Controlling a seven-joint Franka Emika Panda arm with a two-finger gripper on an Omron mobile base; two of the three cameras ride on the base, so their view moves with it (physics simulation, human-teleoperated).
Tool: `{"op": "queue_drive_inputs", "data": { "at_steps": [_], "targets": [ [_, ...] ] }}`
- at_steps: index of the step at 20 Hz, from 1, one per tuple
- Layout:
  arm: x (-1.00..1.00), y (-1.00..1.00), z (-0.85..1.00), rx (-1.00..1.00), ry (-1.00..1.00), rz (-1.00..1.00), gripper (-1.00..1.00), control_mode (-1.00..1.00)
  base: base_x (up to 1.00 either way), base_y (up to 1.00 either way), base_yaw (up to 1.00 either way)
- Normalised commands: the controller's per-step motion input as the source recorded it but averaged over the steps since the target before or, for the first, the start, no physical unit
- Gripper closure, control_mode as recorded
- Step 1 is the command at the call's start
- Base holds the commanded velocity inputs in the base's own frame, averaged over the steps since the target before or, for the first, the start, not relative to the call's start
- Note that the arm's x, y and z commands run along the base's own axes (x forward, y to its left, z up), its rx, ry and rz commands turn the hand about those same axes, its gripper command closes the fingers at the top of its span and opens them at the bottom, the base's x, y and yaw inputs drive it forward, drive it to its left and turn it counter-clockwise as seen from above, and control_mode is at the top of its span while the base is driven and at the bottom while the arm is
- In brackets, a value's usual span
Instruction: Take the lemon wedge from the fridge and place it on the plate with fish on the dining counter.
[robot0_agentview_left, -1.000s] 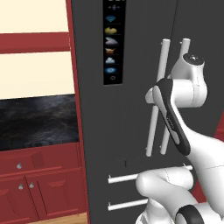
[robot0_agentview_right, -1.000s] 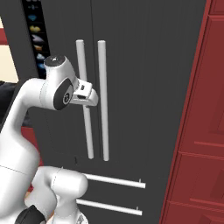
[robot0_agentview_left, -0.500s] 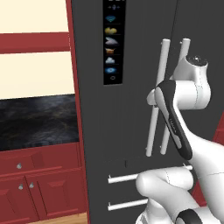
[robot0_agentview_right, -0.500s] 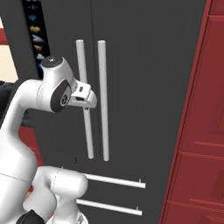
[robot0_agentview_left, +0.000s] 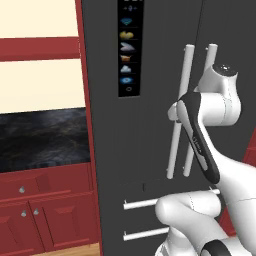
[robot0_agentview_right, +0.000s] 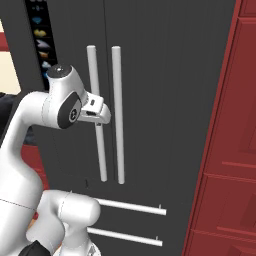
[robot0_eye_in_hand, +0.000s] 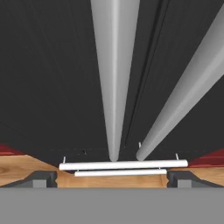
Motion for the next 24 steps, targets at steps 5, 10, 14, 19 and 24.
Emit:
{"op": "queue_drive_inputs", "data": {
  "at_steps": [5,10,14,19,24],
  "targets": [
    [0.00,0.00,0.00,0.00,0.00,0.00,-1.00,-1.00,0.00,0.00,0.00],
    [0.00,0.00,0.00,0.00,0.00,0.00,-1.00,-1.00,0.00,0.00,0.00],
    [-0.06,0.00,0.00,0.00,0.00,0.00,-1.00,1.00,-0.43,-0.03,0.00],
    [0.00,0.00,0.00,0.00,0.00,0.00,-1.00,1.00,-0.51,-0.15,-0.01],
    [0.00,0.00,0.00,0.00,0.00,0.00,-1.00,1.00,-0.45,-0.39,-0.03]
  ]
}}
